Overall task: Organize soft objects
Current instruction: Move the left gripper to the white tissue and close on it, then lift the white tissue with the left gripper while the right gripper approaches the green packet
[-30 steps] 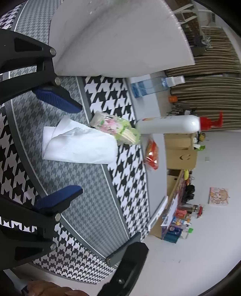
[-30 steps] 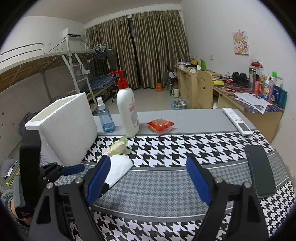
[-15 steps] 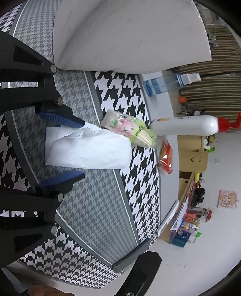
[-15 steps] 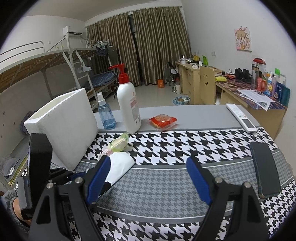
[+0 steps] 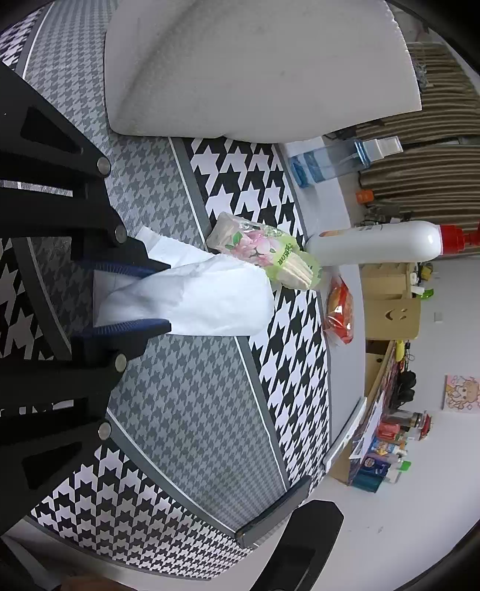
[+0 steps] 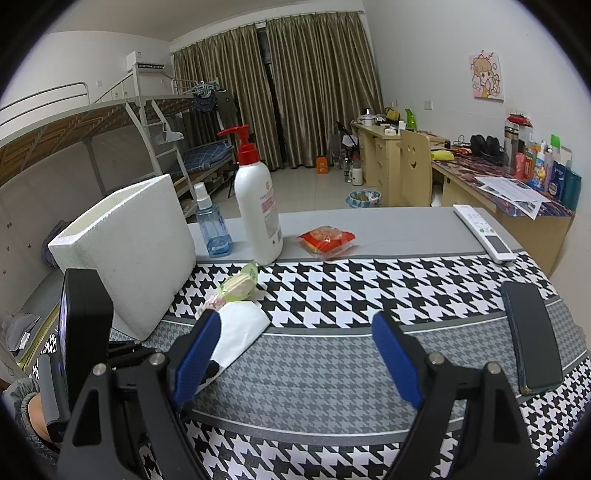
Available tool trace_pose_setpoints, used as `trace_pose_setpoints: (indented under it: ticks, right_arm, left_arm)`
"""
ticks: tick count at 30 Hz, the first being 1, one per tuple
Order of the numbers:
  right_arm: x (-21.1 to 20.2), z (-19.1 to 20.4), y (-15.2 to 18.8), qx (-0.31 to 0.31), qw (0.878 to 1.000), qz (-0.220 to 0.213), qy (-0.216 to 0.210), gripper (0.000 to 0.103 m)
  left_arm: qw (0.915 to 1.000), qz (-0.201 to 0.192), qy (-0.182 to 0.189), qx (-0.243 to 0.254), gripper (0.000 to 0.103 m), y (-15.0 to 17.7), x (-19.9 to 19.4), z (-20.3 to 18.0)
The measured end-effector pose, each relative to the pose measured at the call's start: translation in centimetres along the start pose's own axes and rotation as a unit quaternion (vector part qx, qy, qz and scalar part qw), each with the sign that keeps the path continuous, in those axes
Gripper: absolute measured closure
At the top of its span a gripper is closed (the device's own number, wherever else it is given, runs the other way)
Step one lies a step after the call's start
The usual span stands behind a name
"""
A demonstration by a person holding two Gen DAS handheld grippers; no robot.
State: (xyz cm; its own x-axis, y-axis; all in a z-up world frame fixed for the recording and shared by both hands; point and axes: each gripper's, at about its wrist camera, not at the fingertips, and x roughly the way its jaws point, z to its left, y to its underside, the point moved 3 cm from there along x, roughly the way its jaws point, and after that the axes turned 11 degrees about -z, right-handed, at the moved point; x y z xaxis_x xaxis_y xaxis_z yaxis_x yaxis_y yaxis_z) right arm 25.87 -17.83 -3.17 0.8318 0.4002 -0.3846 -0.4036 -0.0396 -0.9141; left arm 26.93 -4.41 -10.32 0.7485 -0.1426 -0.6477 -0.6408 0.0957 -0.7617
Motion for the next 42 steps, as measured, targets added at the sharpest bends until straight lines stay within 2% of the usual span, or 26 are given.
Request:
trace_pose_setpoints:
  ticks: [3,8,20,26,42]
  right_arm:
    - [0.0,0.0,0.0,0.001,1.0,-0.001,0.002,0.016]
    - [-0.2,-0.1,0.0,0.004,1.0,-0.002,0.004,0.016]
    - [-0.9,0.5,-0.2,-0.001,1.0,-0.005,0.008,0.016]
    - [-0.7,1.2,-0.5,-0.004,1.0,-0.006,0.006,0.016]
    - [1.5,3.5,-0.2,-0.012,0.999,0.021,-0.025,0.016]
  left_arm:
    - [1.0,0.002,0.001,0.005,0.091,0.0,0.0,-0.2]
    - [0.9999,0.003,0.006,0.008,0.097,0.1,-0.1,-0.4]
    - [0.9989,-0.036,0.031,0.005,0.097,-0.3,-3.8,-0.5]
    - [0.998,-0.056,0.029,-0.003,0.097,-0.7,-5.3,0.2]
    - [0.9959,-0.082,-0.02,-0.034,0.097,-0.2,-7.1,3.2]
